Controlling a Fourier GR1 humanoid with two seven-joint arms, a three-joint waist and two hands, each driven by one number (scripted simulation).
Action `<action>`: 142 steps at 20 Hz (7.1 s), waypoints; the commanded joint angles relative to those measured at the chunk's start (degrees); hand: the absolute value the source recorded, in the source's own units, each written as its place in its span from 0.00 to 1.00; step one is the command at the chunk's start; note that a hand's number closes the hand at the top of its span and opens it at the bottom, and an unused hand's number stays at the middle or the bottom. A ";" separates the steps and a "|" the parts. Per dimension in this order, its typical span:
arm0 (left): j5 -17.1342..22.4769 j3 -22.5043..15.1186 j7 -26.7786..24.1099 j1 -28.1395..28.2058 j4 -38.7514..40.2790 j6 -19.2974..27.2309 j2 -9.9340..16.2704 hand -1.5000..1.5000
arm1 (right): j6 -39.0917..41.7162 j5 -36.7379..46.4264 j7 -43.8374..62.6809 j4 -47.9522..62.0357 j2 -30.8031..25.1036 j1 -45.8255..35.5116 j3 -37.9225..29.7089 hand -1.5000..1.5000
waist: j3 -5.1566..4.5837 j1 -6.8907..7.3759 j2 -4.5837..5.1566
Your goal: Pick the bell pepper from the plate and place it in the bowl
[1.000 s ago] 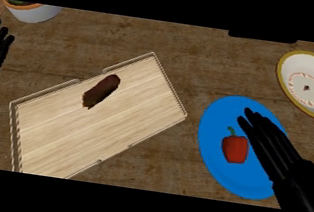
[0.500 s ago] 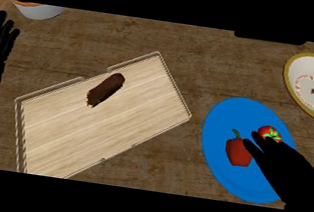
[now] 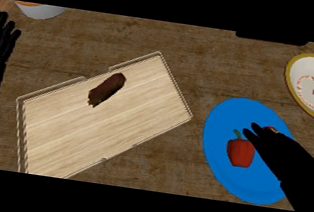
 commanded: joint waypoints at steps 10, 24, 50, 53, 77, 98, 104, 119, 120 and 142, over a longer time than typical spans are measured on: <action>-3.54 1.58 -1.45 2.82 -1.10 -1.69 -4.71 0.50 | 2.46 15.21 -12.11 14.22 8.89 7.30 -1.07 0.00 | 0.05 -0.19 -0.01; -7.97 3.02 0.33 -1.94 0.87 -2.27 -7.27 0.50 | 2.99 24.75 -29.31 28.00 16.89 3.85 -4.43 0.00 | 0.04 -0.09 0.11; -11.71 7.36 -0.61 1.54 -0.16 -7.25 -10.85 0.50 | 0.70 43.75 -39.06 44.57 27.40 6.18 -9.63 0.00 | 0.04 -0.06 0.00; -10.43 8.66 4.47 -3.65 -0.57 -7.15 -8.44 0.50 | -4.75 43.52 -45.69 48.92 28.13 1.91 -10.79 1.00 | 0.07 0.09 0.08; -9.86 11.56 2.83 -0.08 -1.76 -8.27 -8.61 0.50 | -11.01 33.55 -73.76 74.79 -7.69 7.62 -49.78 1.00 | 1.00 -1.82 1.02; -11.21 7.27 1.56 -0.70 -1.95 -9.39 -11.33 0.50 | 6.68 16.04 -106.09 103.31 -24.45 -7.18 -61.17 1.00 | 0.45 3.86 1.07; -12.09 6.86 1.58 -2.69 -0.77 -8.52 -11.68 0.50 | 11.23 15.63 -101.43 103.57 -25.12 -14.22 -55.69 1.00 | 0.26 4.65 1.14; -10.64 8.53 2.15 -5.63 2.12 -9.96 -10.35 0.50 | 4.40 23.70 -93.78 105.55 -10.73 -28.54 -38.48 1.00 | 0.18 3.83 1.11; -11.98 8.60 -0.27 -4.51 3.04 -9.12 -10.73 0.50 | 6.17 23.94 -94.90 106.24 -11.51 -29.69 -37.95 1.00 | 0.16 3.23 1.01; -10.34 8.85 4.66 -5.19 -1.18 -9.62 -10.19 0.50 | -6.62 18.15 -89.36 125.15 3.26 -36.20 -47.83 0.00 | 0.45 3.15 1.35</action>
